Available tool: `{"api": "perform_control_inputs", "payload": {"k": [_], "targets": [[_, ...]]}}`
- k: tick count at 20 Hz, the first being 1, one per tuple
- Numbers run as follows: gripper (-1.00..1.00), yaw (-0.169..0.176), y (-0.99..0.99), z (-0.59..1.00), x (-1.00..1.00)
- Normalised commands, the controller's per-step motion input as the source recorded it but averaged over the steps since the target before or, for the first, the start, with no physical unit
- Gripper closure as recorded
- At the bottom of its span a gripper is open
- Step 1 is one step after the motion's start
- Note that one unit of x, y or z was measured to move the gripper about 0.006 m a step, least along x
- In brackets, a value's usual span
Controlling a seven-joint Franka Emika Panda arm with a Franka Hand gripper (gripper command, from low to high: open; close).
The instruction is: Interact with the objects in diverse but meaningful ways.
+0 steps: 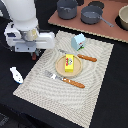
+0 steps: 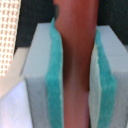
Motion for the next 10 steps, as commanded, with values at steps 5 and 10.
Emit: {"api": "perform_control_inputs", "payload": {"k": [5, 10], "targets": [[1.00, -0.102, 0.50, 1.00, 0.14], [1.00, -0.055, 0.63, 0.97, 0.54]]}}
